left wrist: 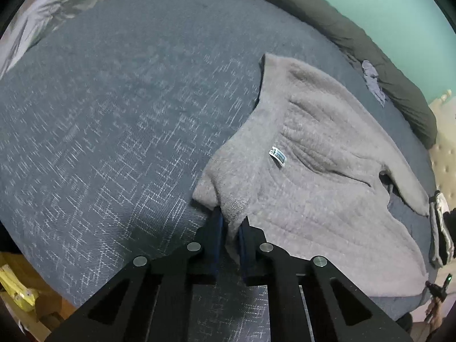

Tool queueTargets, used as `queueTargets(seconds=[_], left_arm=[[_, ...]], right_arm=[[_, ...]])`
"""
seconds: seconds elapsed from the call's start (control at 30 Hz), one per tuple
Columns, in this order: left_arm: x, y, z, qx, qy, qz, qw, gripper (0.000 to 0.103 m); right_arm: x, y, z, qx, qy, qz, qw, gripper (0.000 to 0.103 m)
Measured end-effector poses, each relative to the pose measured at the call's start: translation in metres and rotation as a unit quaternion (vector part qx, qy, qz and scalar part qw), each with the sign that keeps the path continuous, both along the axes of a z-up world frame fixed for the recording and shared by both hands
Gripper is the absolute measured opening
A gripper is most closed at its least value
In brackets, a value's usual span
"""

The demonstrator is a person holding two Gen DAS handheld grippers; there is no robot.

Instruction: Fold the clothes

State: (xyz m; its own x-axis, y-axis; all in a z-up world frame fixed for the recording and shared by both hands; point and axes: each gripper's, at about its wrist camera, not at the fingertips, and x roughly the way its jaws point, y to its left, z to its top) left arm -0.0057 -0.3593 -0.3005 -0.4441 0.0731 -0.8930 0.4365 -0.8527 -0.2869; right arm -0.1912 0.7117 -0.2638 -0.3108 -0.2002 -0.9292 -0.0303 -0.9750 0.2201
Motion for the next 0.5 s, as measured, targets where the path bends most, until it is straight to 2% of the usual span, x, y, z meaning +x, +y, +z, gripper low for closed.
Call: queueTargets(seconds=[0.13, 0.2, 0.27, 0.4, 0.47, 0.5], left_arm=[[0.002, 0.002, -0.005, 0.005, -0.004, 0.005, 1.0000, 0.017], [0.004, 0.002, -0.006, 0.010, -0.004, 0.008, 0.9999, 0.024], [0.009, 0.001, -0.005, 0.011, -0.005, 0.011, 0.9999, 0.037], [0.014, 0.000, 0.001, 0.023, 0.004, 0.014, 0.9996, 0.045], [0.014, 0.001, 0.001, 0.035, 0.003, 0.011, 0.9993, 0.055], [0.015, 0.003, 0.000, 0.040, 0.002, 0.009, 0.9992, 0.055]], right_arm=[[0.000, 0.001, -0.002, -0.006, 0.005, -0.010, 1.000, 0.004], [0.002, 0.006, -0.001, -0.004, 0.006, -0.023, 1.000, 0.005], [0.005, 0.015, 0.002, -0.013, 0.008, -0.041, 0.999, 0.006], [0.015, 0.016, 0.010, -0.043, 0.013, -0.041, 0.998, 0.008], [0.020, 0.009, 0.011, -0.063, 0.006, -0.026, 0.998, 0.030], [0.023, 0.004, 0.010, -0.073, 0.002, -0.018, 0.997, 0.033]])
